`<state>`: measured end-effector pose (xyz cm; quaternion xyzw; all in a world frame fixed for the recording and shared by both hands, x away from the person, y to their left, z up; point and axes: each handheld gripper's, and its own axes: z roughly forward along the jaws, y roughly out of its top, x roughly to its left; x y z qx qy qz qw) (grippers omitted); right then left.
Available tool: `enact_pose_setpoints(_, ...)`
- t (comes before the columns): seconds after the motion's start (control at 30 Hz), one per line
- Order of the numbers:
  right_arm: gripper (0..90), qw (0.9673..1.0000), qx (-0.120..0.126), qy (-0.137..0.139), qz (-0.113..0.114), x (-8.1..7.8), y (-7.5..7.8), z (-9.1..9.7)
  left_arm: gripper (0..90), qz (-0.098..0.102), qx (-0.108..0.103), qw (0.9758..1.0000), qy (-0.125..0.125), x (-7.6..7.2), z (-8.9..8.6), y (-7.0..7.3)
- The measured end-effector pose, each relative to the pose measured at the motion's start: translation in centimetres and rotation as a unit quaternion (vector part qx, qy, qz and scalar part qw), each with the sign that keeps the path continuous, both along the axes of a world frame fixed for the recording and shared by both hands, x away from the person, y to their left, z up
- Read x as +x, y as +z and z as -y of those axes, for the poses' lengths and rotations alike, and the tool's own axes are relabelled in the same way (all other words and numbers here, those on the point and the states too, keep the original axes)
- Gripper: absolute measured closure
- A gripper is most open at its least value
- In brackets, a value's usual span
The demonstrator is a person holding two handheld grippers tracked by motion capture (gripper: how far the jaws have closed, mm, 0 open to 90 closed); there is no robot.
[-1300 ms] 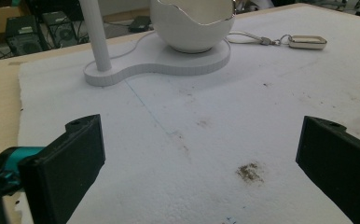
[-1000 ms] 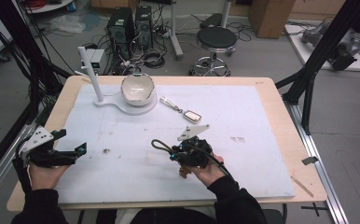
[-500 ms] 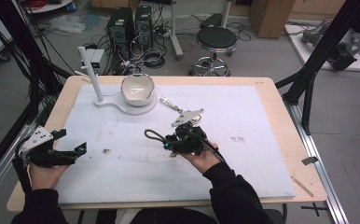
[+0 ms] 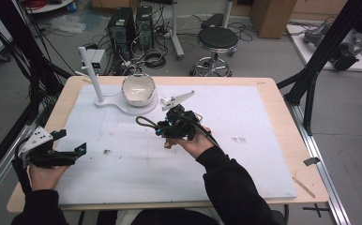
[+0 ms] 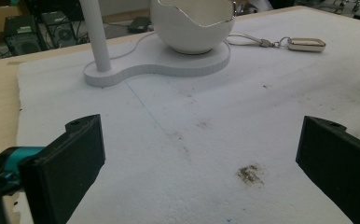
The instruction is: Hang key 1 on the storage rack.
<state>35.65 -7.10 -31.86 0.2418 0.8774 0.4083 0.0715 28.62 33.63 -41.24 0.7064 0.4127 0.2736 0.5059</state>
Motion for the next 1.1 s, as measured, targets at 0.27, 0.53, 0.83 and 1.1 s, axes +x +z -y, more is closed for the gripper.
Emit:
enact_pose_setpoints(0.27,74.8,1.0000,-0.004,-0.003,-0.002,1.5,0.5,-1.3,1.7,0.000,0.001,1.0000,-0.001,0.0,0.0,0.0)
enact_pose_setpoints(0.53,74.8,1.0000,-0.001,-0.006,0.006,2.8,1.4,-2.4,1.7,0.000,0.001,1.0000,-0.001,0.1,0.0,0.0)
enact_pose_setpoints(0.83,74.8,0.9999,-0.012,0.003,0.009,4.3,2.7,-4.9,1.7,0.001,-0.002,1.0000,-0.003,0.1,-0.1,0.0)
enact_pose_setpoints(1.1,74.7,0.9998,-0.016,0.004,0.010,5.8,3.3,-6.7,1.7,0.001,-0.004,1.0000,-0.004,0.1,-0.1,0.0)
